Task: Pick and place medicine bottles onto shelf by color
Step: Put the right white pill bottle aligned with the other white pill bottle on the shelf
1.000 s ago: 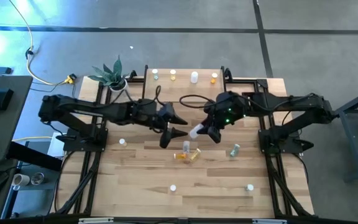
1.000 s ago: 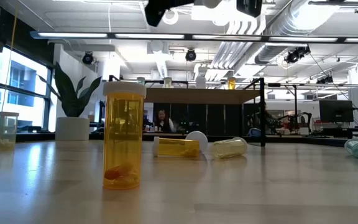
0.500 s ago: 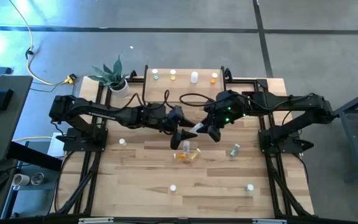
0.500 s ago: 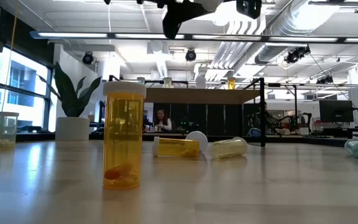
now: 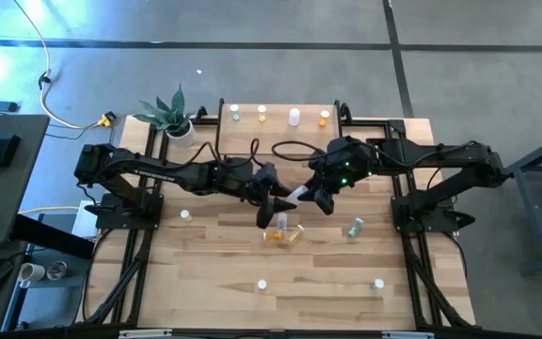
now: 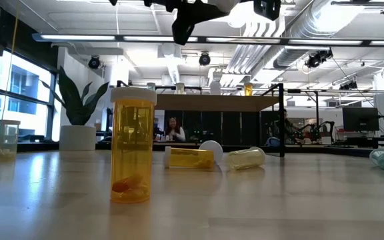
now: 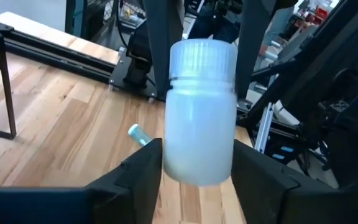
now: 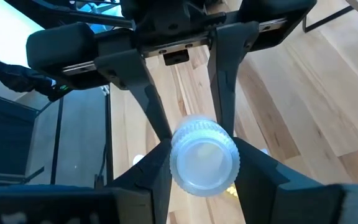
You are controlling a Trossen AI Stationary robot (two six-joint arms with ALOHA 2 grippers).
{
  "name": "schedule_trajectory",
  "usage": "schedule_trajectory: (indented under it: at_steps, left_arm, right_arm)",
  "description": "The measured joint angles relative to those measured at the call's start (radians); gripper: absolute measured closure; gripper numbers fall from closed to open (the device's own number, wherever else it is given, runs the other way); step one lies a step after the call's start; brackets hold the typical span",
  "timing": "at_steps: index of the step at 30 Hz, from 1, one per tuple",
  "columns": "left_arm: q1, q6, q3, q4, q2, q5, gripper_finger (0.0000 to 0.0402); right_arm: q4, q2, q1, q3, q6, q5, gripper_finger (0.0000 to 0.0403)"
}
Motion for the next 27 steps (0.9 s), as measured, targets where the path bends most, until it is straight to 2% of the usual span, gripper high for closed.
schedule_trajectory:
  at_steps: [5, 20, 23, 27]
  left_arm:
    - [0.005, 0.001, 0.0, 0.002, 0.0, -0.002, 0.0253]
    - [0.004, 0.02, -0.001, 0.012, 0.0, -0.006, 0.026]
    - [0.003, 0.022, -0.001, 0.008, 0.0, -0.008, 0.0259]
    - [0.005, 0.018, -0.001, 0.003, -0.001, -0.026, 0.026]
  right_arm:
    - [-0.001, 0.0, 0.0, 0.0, 0.0, -0.001, 0.0276]
    - [-0.001, 0.0, 0.0, 0.0, -0.008, 0.014, 0.0276]
    - [-0.001, 0.0, 0.0, 0.0, -0.025, 0.03, 0.0263]
    - [0.001, -0.001, -0.009, 0.0, -0.035, 0.068, 0.0226]
